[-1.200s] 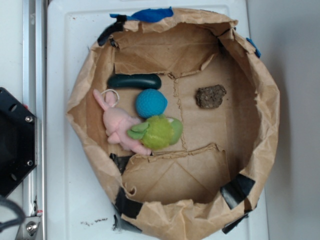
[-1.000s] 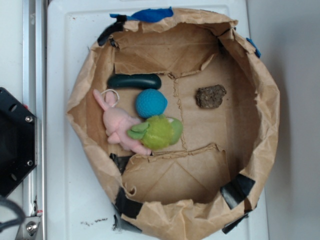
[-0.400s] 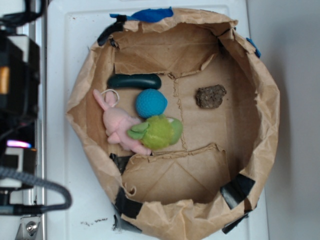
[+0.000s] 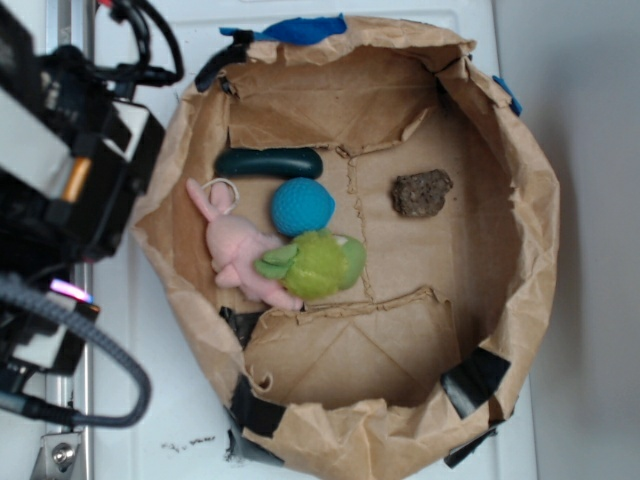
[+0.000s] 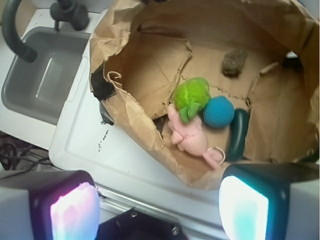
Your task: Grab the pink bunny.
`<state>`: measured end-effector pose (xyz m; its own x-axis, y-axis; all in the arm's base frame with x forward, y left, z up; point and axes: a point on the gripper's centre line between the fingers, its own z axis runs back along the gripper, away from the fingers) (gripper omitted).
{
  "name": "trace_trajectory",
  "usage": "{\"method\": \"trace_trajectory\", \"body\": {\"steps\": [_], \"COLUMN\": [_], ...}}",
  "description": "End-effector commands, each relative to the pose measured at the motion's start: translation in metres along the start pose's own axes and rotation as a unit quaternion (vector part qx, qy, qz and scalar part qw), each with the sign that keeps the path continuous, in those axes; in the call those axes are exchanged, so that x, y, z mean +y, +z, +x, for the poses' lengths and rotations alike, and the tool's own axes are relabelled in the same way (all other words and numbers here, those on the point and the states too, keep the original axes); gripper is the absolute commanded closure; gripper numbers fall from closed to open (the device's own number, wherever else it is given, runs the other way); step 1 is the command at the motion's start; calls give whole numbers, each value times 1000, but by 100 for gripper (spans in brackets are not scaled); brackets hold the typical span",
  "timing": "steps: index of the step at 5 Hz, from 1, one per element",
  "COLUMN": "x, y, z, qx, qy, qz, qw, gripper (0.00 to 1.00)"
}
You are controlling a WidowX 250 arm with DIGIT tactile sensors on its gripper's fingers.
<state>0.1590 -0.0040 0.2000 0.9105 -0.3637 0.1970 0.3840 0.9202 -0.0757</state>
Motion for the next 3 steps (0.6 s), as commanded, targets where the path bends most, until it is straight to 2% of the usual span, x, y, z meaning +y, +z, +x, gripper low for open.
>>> {"method": "trace_trajectory", "body": {"steps": [1,2,3], "x": [22,21,31], "y": [-2,11,3], "z": [21,34,44], "qx": [12,-4,4], "qy": [47,57,60], "qz": [3,-8,-8], "qw": [999,998,998], "gripper": [0,0,0]}}
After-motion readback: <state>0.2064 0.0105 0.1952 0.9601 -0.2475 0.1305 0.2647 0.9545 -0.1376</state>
